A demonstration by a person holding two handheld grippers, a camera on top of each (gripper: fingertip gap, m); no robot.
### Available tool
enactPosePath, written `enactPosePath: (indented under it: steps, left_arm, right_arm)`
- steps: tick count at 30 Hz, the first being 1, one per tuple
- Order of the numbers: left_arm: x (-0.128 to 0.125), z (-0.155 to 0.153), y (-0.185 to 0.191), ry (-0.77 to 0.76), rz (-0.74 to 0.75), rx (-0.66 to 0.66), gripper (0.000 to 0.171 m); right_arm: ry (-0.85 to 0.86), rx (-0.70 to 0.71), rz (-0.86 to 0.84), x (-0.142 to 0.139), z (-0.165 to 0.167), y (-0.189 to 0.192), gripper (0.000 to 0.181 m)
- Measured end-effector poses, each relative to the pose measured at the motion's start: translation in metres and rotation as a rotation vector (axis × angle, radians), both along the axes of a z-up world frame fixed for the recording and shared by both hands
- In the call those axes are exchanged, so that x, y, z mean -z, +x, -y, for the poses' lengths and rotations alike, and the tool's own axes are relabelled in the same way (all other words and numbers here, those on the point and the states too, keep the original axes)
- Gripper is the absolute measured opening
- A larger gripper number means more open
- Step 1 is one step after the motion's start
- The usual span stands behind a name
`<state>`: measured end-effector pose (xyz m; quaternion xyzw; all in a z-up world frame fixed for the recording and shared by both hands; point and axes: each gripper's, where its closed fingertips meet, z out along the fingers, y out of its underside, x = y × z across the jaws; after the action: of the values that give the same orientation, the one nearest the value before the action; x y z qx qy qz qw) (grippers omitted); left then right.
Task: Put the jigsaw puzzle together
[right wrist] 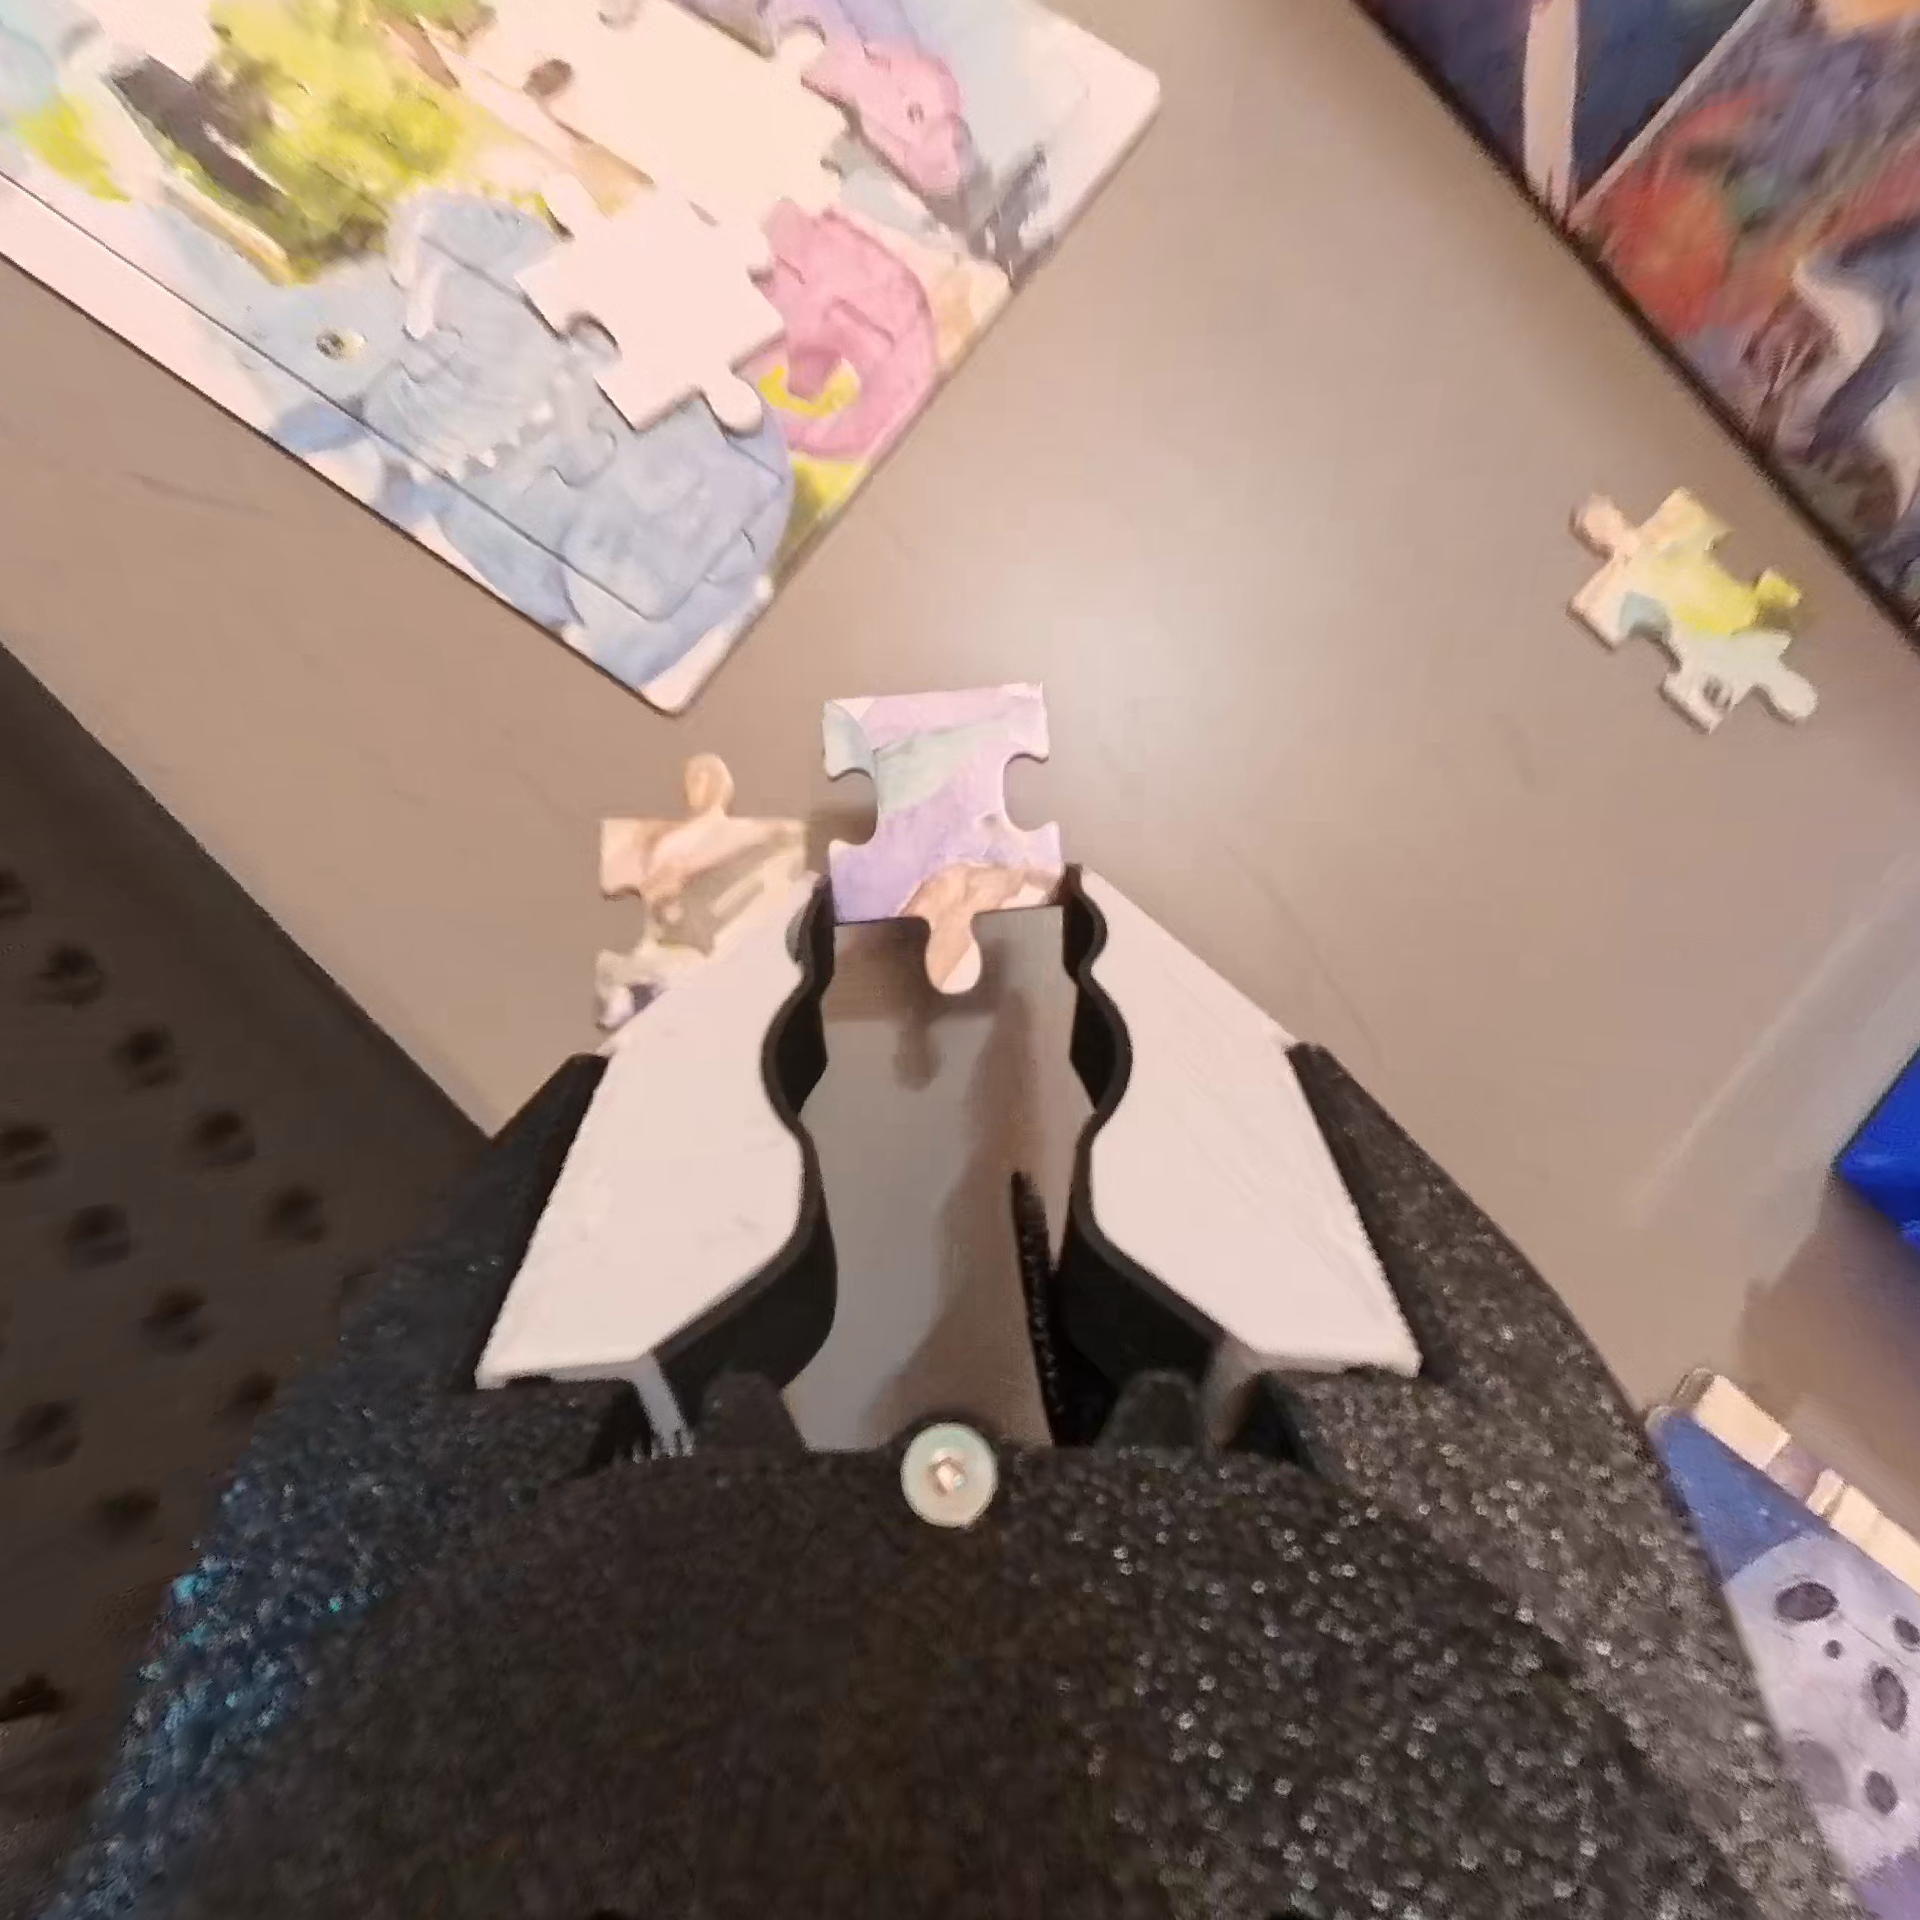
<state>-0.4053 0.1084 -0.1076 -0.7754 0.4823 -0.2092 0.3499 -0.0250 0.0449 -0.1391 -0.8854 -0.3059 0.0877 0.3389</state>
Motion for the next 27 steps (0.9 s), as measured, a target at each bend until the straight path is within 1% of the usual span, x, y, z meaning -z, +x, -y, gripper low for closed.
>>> enactPosePath:
  steps: [3, 6, 7, 11, 13, 15, 18, 20, 24, 27]
  left_arm:
    - [0.005, -0.005, -0.005, 0.006, -0.021, 0.022, 0.013]
    - [0.008, -0.013, -0.006, 0.0, -0.024, 0.037, 0.013]
    - [0.008, -0.014, -0.004, -0.004, -0.017, 0.046, 0.013]
    - [0.009, -0.015, 0.015, -0.033, 0.049, 0.073, 0.013]
    - [0.015, -0.011, 0.028, -0.056, 0.067, 0.1, 0.013]
    - [0.026, -0.012, 0.034, -0.048, 0.037, 0.117, 0.013]
    - [0.039, -0.013, 0.038, -0.064, 0.028, 0.135, 0.013]
    - [0.043, -0.013, 0.039, -0.084, 0.043, 0.147, 0.013]
    - [0.046, -0.02, 0.035, -0.088, 0.073, 0.122, 0.013]
    - [0.046, -0.025, 0.032, -0.082, 0.098, 0.101, 0.013]
  right_arm:
    - [0.057, -0.056, -0.029, -0.029, -0.008, -0.04, 0.044]
    - [0.083, -0.151, -0.074, -0.048, -0.018, -0.101, 0.044]
    - [0.091, -0.159, -0.084, -0.051, -0.024, -0.121, 0.044]
    - [0.052, -0.065, -0.15, -0.046, -0.051, -0.194, 0.044]
    - [0.003, -0.012, -0.169, -0.033, -0.059, -0.225, 0.044]
    - [-0.048, 0.021, -0.169, -0.016, -0.062, -0.249, 0.044]
    - [-0.077, 0.034, -0.137, 0.004, -0.064, -0.268, 0.044]
    - [-0.083, 0.053, -0.098, 0.012, -0.067, -0.268, 0.044]
    - [-0.098, 0.063, -0.096, 0.015, -0.071, -0.272, 0.044]
    - [-0.08, 0.07, -0.064, 0.016, -0.073, -0.27, 0.044]
